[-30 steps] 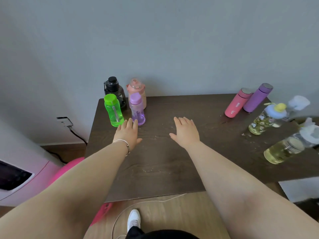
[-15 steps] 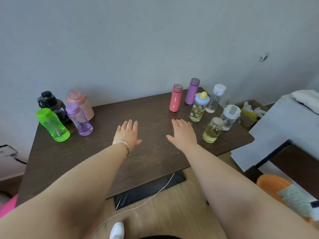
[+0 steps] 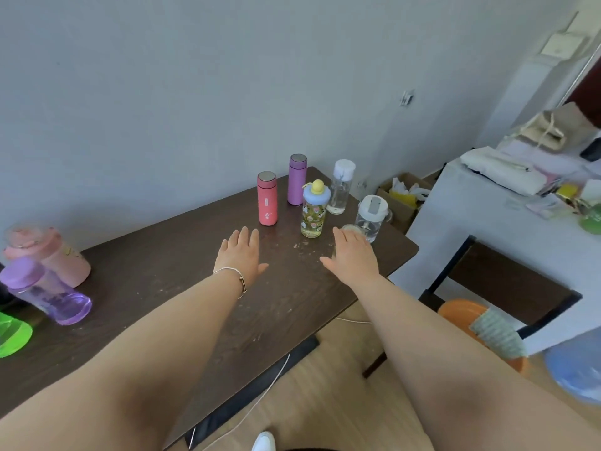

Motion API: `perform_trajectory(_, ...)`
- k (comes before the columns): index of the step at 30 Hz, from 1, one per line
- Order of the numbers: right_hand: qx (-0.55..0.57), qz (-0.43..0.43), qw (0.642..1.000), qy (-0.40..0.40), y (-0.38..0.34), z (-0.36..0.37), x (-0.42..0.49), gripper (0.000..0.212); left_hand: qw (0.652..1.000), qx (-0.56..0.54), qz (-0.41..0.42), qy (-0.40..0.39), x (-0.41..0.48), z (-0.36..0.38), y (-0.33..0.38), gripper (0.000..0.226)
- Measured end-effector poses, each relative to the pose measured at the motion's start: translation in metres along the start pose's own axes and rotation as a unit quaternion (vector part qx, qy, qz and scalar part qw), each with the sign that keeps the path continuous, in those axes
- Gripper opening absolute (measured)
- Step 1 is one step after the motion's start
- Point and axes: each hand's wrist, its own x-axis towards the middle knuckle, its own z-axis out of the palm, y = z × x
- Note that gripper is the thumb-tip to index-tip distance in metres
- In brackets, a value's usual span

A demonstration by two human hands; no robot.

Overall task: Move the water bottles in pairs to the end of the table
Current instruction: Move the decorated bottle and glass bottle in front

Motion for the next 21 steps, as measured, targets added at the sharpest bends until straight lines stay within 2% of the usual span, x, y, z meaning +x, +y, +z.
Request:
perform_trajectory(8, 0.058, 0.108, 0.992, 0.01, 0.022, 0.018, 0.026, 0.076, 0.997, -0.015, 0.074, -0.001, 0.079, 0.004, 0.017, 0.09)
perform_trajectory(12, 0.099, 0.157, 0.983, 0.011, 0.033, 0.028, 0.034, 0.082, 0.995, -0.018, 0.099, -0.012, 0.108, 0.01, 0.025, 0.089)
perform_trajectory(17, 0.139, 0.218, 0.965, -0.027, 0.054, 0.05, 0.05, 0.097, 0.994, -0.05, 0.09, -0.032, 0.138, 0.021, 0.044, 0.091)
perform_trajectory(21, 0.19, 0.226, 0.954, -0.055, 0.069, 0.068, 0.064, 0.103, 0.991, -0.112, 0.059, -0.052, 0.162, 0.033, 0.059, 0.092)
